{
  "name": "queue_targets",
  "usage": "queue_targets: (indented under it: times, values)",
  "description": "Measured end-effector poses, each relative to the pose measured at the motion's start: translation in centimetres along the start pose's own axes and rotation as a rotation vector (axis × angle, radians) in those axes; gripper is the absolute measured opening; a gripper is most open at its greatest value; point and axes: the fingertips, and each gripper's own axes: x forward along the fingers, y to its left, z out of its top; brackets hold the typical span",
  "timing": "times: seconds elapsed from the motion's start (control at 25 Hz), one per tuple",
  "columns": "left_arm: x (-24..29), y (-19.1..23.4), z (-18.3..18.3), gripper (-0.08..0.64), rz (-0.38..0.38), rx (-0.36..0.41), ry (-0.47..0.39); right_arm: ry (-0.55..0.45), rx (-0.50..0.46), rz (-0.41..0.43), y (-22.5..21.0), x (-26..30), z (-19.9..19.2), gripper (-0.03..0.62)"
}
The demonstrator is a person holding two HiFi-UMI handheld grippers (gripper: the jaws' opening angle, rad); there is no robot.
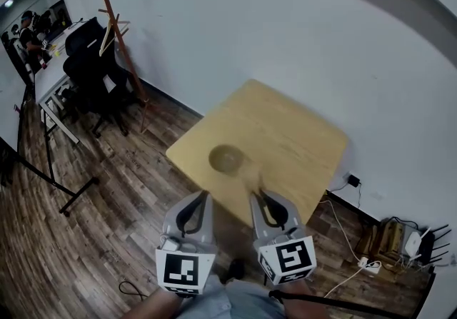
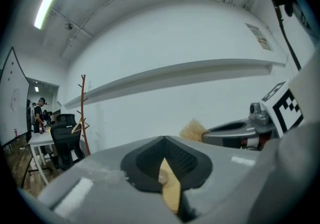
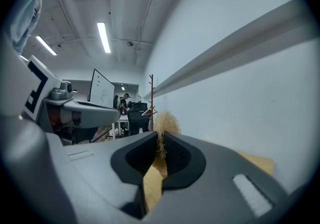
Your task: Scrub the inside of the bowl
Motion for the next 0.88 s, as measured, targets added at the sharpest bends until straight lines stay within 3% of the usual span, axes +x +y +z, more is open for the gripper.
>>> queue_targets:
  times: [0.12, 0.4, 0.6, 0.76, 0.88]
  values:
    - [0.6, 0.8, 0.2, 0.020, 0.008, 0.020, -0.012, -0.005, -0.005, 0.007, -0.2, 1.0, 0.4, 0.031]
    - [2.6, 3.1, -0.2, 0.020, 0.012, -0.025, -0.011, 0.006, -0.031, -0.004, -0.6, 3.6, 0.7, 0.031]
    - [5.9, 4.6, -1.4, 0.020, -0.026, -0.046, 0.018, 0.031, -0.025, -0.039, -1.8, 6.3, 0.3, 0.031]
    - [9.2, 6.2, -3.1, 0.020, -0.076, 0.012, 0.048, 0.054, -0.017, -0.060, -3.0, 9.1, -0.5, 0.031]
    - [11.4, 6.9, -4.9, 0.020, -0.105, -0.006, 0.094, 0.086, 0.003, -0.069, -3.8, 11.0, -2.0, 0.029]
